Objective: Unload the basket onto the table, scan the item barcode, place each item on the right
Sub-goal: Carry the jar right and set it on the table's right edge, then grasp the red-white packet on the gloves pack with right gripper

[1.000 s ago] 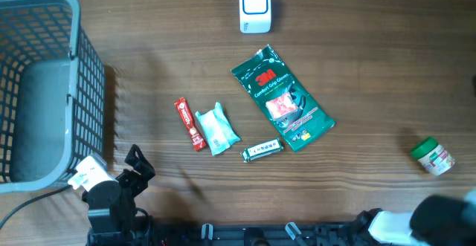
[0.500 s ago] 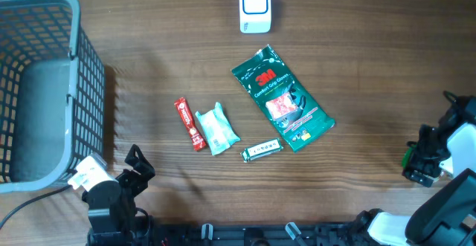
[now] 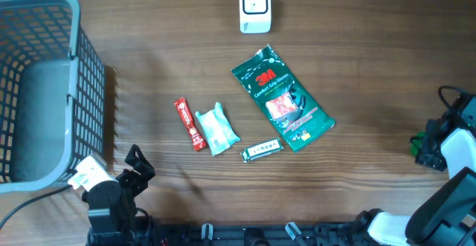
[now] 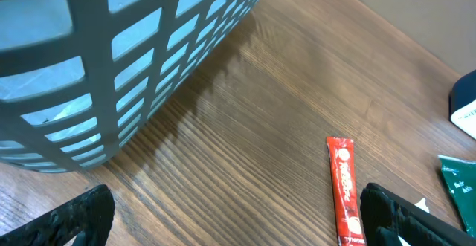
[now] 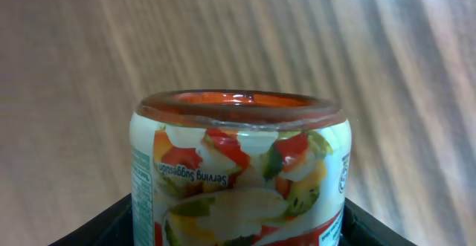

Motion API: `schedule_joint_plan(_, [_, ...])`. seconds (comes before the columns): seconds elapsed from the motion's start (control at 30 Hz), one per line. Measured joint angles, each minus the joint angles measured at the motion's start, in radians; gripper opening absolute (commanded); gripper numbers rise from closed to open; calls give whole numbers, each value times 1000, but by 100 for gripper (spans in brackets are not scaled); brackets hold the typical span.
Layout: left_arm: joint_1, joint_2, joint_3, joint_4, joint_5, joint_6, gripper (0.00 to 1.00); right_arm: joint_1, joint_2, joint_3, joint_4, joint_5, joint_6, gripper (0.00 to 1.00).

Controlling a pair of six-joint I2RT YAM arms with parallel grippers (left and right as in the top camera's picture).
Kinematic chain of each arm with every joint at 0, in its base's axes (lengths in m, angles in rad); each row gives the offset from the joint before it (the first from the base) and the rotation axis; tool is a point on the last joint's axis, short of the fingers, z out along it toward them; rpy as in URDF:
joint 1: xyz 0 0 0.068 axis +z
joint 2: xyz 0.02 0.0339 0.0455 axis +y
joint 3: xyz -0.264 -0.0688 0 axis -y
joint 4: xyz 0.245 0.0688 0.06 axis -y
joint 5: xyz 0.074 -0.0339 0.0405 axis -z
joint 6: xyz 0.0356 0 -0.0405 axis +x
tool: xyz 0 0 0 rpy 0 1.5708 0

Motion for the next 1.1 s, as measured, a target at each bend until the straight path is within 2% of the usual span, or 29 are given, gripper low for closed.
schedule_joint_plan(0.27, [0, 0, 0, 0, 0, 0, 100, 0, 7, -4, 347, -22, -55, 68])
schedule_joint_plan(0.37, [0, 0, 0, -1, 0, 0, 100, 0, 60, -3, 471, -15, -55, 68])
schedule_joint_plan(0.5, [0, 0, 0, 0, 0, 0, 100, 0, 227, -2, 671, -12, -59, 68])
schedule_joint_plan(0.53, [0, 0, 0, 0, 0, 0, 100, 0, 252, -2, 684, -12, -58, 71])
schedule_joint_plan(0.57, [0, 0, 0, 0, 0, 0, 100, 0, 270, 3, 698, -11, -58, 82])
schedule_joint_plan(0.6, [0, 0, 0, 0, 0, 0, 100, 0, 278, 12, 700, -8, -61, 93])
schedule_joint_plan(0.63, [0, 0, 0, 0, 0, 0, 100, 0, 284, 19, 701, -8, -69, 100])
schedule_joint_plan(0.73, [0, 0, 0, 0, 0, 0, 100, 0, 288, 56, 684, -12, -125, 100])
schedule_joint_plan(0.87, [0, 0, 0, 0, 0, 0, 100, 0, 262, 137, 542, -71, -207, 100])
schedule_joint_plan(1.0, [0, 0, 0, 0, 0, 0, 100, -1, 53, 176, 278, -259, -227, 100])
schedule_joint_plan(1.07, [0, 0, 0, -1, 0, 0, 100, 20, -60, 185, 90, -371, -230, 100])
schedule_joint_plan(1.1, [0, 0, 0, 0, 0, 0, 100, 35, -76, 185, 93, -397, -262, 100])
